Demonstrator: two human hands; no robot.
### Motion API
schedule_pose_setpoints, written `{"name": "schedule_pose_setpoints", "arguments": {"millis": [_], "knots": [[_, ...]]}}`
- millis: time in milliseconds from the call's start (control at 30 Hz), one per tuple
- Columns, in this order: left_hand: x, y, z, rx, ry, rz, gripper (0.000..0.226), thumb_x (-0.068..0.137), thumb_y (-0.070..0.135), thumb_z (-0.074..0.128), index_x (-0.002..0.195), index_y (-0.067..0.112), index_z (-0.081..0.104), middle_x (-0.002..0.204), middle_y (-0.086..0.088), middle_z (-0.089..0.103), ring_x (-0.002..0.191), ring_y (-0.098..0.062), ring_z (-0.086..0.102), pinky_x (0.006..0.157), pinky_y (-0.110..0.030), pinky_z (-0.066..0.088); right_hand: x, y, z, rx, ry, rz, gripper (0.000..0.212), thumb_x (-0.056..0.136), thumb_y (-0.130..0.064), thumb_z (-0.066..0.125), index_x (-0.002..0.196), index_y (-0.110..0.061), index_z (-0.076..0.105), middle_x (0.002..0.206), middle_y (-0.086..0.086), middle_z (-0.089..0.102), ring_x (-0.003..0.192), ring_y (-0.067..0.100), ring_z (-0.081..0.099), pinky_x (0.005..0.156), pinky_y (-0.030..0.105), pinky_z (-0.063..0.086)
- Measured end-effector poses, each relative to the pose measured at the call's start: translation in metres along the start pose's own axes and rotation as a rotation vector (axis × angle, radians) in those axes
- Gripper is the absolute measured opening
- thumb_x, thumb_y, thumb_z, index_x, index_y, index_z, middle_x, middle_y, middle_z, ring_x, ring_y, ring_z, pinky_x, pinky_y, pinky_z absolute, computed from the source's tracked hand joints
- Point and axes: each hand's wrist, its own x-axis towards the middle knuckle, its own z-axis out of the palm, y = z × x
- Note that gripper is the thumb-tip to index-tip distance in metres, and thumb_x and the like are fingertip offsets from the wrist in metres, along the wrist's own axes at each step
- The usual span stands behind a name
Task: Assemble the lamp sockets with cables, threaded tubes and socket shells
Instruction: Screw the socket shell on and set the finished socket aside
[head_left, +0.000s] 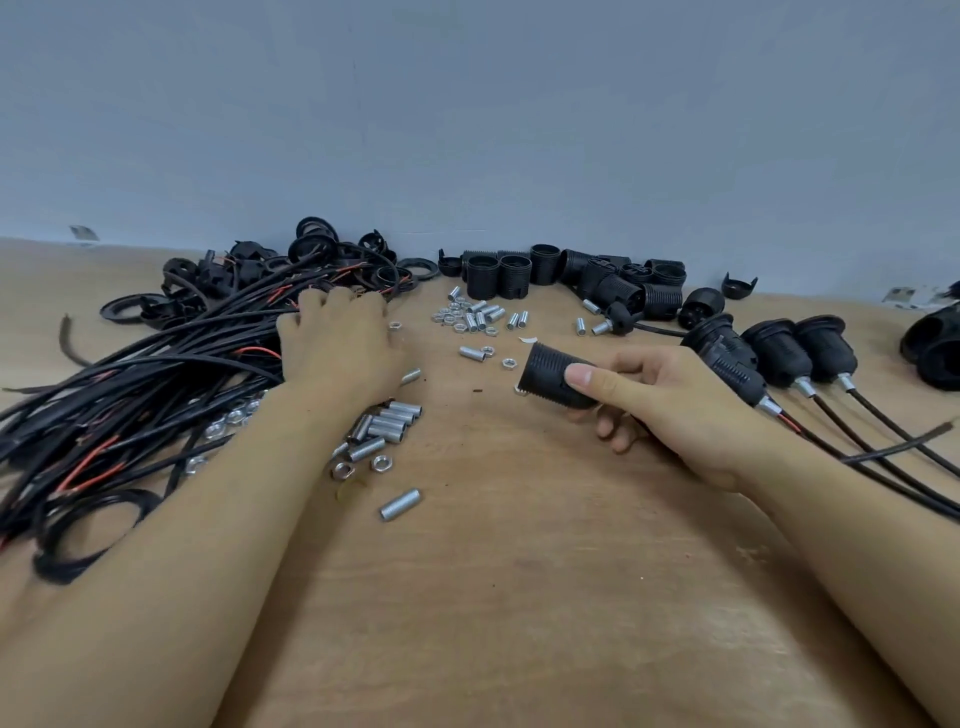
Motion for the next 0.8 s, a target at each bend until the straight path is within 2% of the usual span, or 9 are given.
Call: {"name": "schedule_pose_setpoints", "arguments": {"millis": [133, 233, 333, 467, 533, 600, 667, 733, 800], "knots": [[0.016, -0.018, -0.002, -0.028, 0.107, -0.026, 0.046, 0.099, 0.042, 0.044, 0.138, 0.019, 0.052, 0.143, -0.010, 0.051, 0.138, -0.032, 0.031, 0.111, -0.051, 0.024, 0.000, 0.001, 0.000, 0.009, -0.011, -0.005, 0.048, 0.064, -0.055, 0.076, 0.087, -0.013, 0.076, 0.085, 0.012, 0.075, 0.056, 0.013, 0.059, 0.050, 0.023, 0.051], [0.023, -0.033, -0.002, -0.052, 0.040, -0.105, 0.042, 0.101, 0.038, 0.040, 0.138, 0.018, 0.046, 0.132, -0.013, 0.058, 0.134, -0.034, 0.039, 0.114, -0.054, 0.020, 0.000, 0.002, -0.002, 0.006, -0.029, 0.000, 0.048, 0.063, -0.055, 0.075, 0.089, -0.016, 0.077, 0.086, 0.010, 0.075, 0.058, 0.014, 0.059, 0.052, 0.023, 0.052], [0.025, -0.033, 0.001, -0.100, 0.088, -0.114, 0.032, 0.097, 0.023, 0.047, 0.128, 0.018, 0.046, 0.107, -0.011, 0.067, 0.113, -0.038, 0.053, 0.102, -0.051, 0.029, 0.001, 0.003, -0.003, 0.006, -0.040, 0.006, 0.054, 0.060, -0.057, 0.076, 0.094, -0.015, 0.077, 0.088, 0.010, 0.076, 0.061, 0.015, 0.060, 0.053, 0.023, 0.052], [0.027, -0.031, 0.007, -0.072, 0.119, -0.090, 0.051, 0.087, 0.017, 0.063, 0.132, 0.018, 0.040, 0.105, -0.007, 0.067, 0.113, -0.035, 0.051, 0.093, -0.049, 0.031, 0.003, 0.004, -0.003, 0.014, -0.047, 0.002, 0.052, 0.060, -0.055, 0.077, 0.092, -0.015, 0.077, 0.086, 0.010, 0.076, 0.062, 0.014, 0.059, 0.051, 0.023, 0.051], [0.030, -0.033, 0.008, -0.048, 0.095, -0.098, 0.048, 0.087, 0.024, 0.063, 0.132, 0.017, 0.047, 0.109, -0.007, 0.068, 0.117, -0.035, 0.050, 0.096, -0.051, 0.032, 0.003, 0.004, -0.003, 0.022, -0.046, 0.000, 0.048, 0.061, -0.054, 0.077, 0.090, -0.016, 0.077, 0.086, 0.010, 0.075, 0.062, 0.014, 0.059, 0.051, 0.023, 0.051], [0.032, -0.034, 0.010, 0.068, 0.057, -0.091, 0.042, 0.091, 0.041, 0.058, 0.124, 0.016, 0.057, 0.114, -0.009, 0.066, 0.120, -0.036, 0.048, 0.099, -0.052, 0.031, 0.003, 0.004, -0.004, 0.026, -0.045, -0.001, 0.045, 0.062, -0.052, 0.076, 0.089, -0.016, 0.077, 0.086, 0.010, 0.075, 0.061, 0.014, 0.059, 0.051, 0.022, 0.051], [0.033, -0.032, 0.012, 0.111, 0.034, -0.104, 0.048, 0.094, 0.057, 0.049, 0.112, 0.015, 0.065, 0.108, -0.011, 0.067, 0.118, -0.036, 0.049, 0.100, -0.051, 0.031, 0.003, 0.005, -0.004, 0.024, -0.051, -0.002, 0.047, 0.062, -0.052, 0.076, 0.091, -0.016, 0.077, 0.086, 0.010, 0.076, 0.061, 0.013, 0.059, 0.051, 0.021, 0.051], [0.032, -0.032, 0.013, 0.098, 0.044, -0.105, 0.047, 0.095, 0.059, 0.047, 0.101, 0.020, 0.072, 0.103, -0.009, 0.068, 0.118, -0.036, 0.049, 0.101, -0.051, 0.031, 0.003, 0.006, -0.004, 0.020, -0.059, -0.006, 0.048, 0.062, -0.051, 0.077, 0.093, -0.015, 0.077, 0.087, 0.010, 0.076, 0.061, 0.011, 0.059, 0.051, 0.020, 0.051], [0.032, -0.030, 0.013, 0.065, 0.057, -0.093, 0.038, 0.096, 0.054, 0.051, 0.095, 0.024, 0.075, 0.107, -0.009, 0.066, 0.121, -0.036, 0.045, 0.100, -0.051, 0.031, 0.003, 0.006, -0.004, 0.014, -0.068, -0.012, 0.048, 0.062, -0.051, 0.077, 0.094, -0.015, 0.077, 0.087, 0.011, 0.076, 0.060, 0.010, 0.059, 0.052, 0.020, 0.051]]}}
